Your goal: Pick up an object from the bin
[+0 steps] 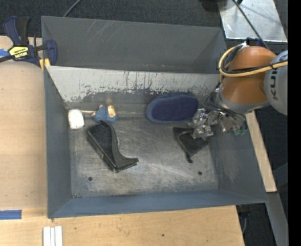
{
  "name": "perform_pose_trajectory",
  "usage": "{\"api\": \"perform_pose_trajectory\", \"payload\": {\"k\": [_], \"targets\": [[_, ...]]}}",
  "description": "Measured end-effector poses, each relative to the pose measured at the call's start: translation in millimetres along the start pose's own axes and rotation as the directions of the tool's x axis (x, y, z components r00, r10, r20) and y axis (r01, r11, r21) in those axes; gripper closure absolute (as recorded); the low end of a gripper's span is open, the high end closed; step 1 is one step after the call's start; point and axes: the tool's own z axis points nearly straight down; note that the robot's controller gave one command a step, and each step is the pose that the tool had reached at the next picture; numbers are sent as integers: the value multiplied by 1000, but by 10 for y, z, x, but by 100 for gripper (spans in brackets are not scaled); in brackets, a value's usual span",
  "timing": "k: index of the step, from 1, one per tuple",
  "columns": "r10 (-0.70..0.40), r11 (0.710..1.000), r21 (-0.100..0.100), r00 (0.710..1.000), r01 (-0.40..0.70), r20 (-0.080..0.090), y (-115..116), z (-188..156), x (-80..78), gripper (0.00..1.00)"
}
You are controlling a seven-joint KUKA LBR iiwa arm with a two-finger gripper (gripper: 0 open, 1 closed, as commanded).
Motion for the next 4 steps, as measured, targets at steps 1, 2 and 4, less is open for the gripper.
{"api": "perform_pose_trajectory", "payload": {"k": [1, 2, 4], "targets": [[-2, 1000, -3, 1000, 2, -15, 3, 29, 39, 0], [-143, 990, -5, 990, 143, -11, 280, 9, 415, 0], [-997, 71, -12, 71, 997, 11, 381, 18, 1009, 0]]}}
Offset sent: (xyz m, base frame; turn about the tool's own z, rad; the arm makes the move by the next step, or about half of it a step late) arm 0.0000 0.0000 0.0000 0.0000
